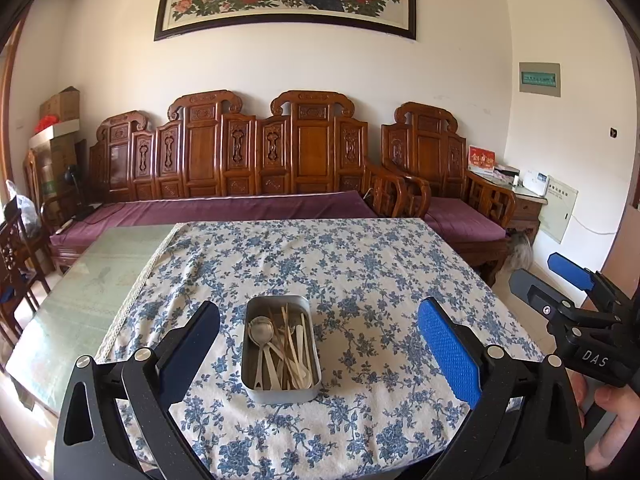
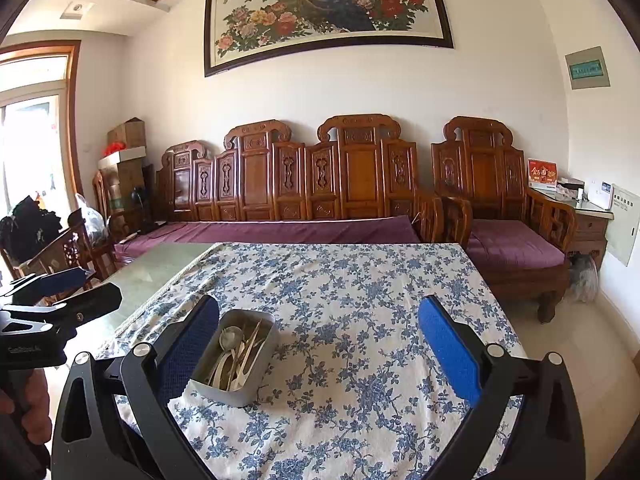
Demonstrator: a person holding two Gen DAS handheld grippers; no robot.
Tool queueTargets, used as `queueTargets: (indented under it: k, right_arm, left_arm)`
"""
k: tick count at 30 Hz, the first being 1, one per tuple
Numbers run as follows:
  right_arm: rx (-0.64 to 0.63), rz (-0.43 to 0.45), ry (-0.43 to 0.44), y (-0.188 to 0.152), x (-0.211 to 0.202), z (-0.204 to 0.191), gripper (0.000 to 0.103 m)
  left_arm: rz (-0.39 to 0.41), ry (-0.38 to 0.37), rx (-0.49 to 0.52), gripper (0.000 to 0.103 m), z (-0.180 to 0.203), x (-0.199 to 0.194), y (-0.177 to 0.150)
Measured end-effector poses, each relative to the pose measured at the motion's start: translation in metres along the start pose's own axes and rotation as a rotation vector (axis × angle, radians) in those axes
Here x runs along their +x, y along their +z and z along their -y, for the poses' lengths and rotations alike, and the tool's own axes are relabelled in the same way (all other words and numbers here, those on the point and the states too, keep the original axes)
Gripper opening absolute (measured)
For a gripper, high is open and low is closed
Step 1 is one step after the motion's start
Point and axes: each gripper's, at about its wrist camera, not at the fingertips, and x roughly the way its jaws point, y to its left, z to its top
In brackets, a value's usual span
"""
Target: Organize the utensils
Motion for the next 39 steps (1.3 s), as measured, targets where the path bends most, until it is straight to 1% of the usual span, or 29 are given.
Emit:
queueTargets:
  k: [39]
  right_arm:
    - [0.006, -0.007, 0.002, -0.0040, 0.0051, -0.0009, 0.100]
  left_arm:
    - [0.016, 0.000, 0.002, 0.095, 0.0008, -0.0037, 0.0026]
